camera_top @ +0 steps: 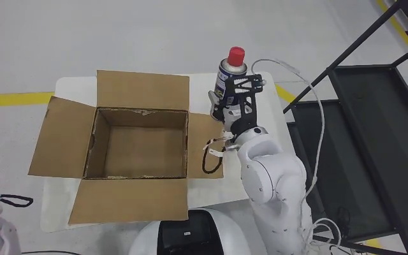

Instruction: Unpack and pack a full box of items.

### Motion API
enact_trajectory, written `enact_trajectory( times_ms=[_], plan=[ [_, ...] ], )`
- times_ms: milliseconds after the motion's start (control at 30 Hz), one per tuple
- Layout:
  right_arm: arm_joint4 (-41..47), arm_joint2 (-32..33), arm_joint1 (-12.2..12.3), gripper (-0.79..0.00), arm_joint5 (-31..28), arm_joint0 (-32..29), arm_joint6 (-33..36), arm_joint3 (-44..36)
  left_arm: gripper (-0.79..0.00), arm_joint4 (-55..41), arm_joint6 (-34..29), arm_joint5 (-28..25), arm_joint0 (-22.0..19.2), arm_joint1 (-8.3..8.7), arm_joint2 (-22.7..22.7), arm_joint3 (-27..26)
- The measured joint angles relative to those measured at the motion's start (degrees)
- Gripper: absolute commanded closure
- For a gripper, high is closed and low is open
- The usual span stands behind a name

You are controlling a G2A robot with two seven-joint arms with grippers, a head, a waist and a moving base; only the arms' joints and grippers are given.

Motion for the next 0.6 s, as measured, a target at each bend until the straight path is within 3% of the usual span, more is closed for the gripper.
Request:
enact_trajectory(
  times_ms=[300, 600],
  plan=[
    [5.8, 0.8, 0.1, 0.0, 8.2, -8.4, -17.7, 5.4, -0.785, 0.0, 0.0, 0.0, 0.0, 0.0, 0.0, 0.0],
    [6.6, 0.6, 0.1, 0.0, 8.1, -8.7, -18.0, 6.0, -0.785, 0.0, 0.0, 0.0, 0.0, 0.0, 0.0, 0.0]
  ],
)
